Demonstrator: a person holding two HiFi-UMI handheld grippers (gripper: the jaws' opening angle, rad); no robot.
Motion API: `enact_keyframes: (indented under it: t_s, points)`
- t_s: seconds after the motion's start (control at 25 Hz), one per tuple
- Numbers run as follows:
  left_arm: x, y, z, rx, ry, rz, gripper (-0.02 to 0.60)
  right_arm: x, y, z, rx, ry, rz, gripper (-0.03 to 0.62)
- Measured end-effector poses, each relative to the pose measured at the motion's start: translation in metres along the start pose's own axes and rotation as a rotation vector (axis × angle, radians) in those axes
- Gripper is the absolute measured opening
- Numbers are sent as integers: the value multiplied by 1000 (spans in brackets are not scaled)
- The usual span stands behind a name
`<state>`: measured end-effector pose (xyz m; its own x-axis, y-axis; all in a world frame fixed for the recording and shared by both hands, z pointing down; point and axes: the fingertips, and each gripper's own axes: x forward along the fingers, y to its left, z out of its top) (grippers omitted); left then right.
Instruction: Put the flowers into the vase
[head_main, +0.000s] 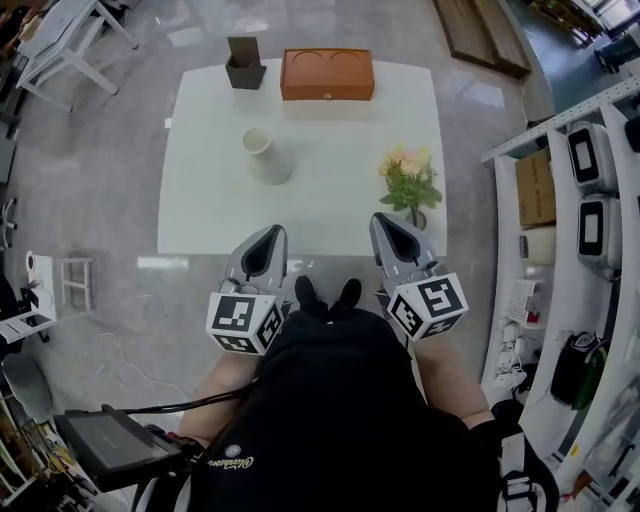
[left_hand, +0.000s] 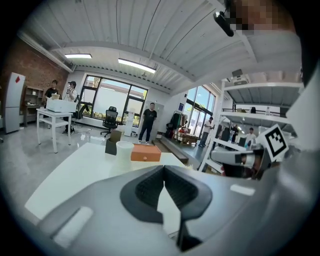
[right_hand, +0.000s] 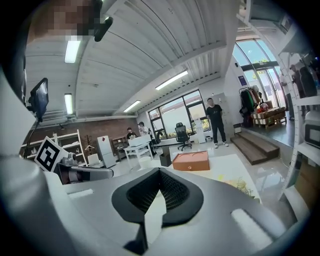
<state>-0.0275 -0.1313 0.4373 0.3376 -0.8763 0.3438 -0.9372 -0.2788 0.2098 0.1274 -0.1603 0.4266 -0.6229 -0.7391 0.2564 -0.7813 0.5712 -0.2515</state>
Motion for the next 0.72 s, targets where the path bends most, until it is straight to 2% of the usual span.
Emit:
enact_keyframes:
  t_s: [0.16,0.44,0.6,0.72]
  points:
    - [21,-12,-15,-6,49,-37,6,-6,-29,-21,25,49,-60,0]
    - [46,-27,-26,-3,93,-76,6,-9,-81,-59,-8,175,-161,0]
    - [49,-34,-26,-10,103,-96,6,-12,-120,-100,-32,361,-260,0]
    - [52,-37,-26,-11,104,-105,6,-9,-151,-138,-37,525,-293,2]
